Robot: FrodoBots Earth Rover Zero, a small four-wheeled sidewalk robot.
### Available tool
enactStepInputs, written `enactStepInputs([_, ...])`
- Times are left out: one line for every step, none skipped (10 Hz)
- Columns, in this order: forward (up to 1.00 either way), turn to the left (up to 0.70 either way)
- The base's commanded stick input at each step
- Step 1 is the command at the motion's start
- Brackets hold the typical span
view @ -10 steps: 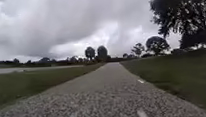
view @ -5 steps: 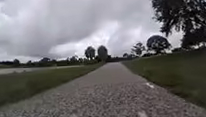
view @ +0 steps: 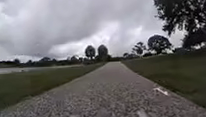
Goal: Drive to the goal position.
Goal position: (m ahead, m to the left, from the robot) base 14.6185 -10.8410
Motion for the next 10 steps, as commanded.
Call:
enactStepInputs([0.70, 0.00])
enactStepInputs([0.70, 0.00])
enactStepInputs([0.70, 0.00])
enactStepInputs([0.70, 0.00])
enactStepInputs([0.70, 0.00])
enactStepInputs([0.70, 0.00])
enactStepInputs([0.70, 0.00])
enactStepInputs([0.70, 0.00])
enactStepInputs([0.70, 0.00])
enactStepInputs([0.70, 0.00])
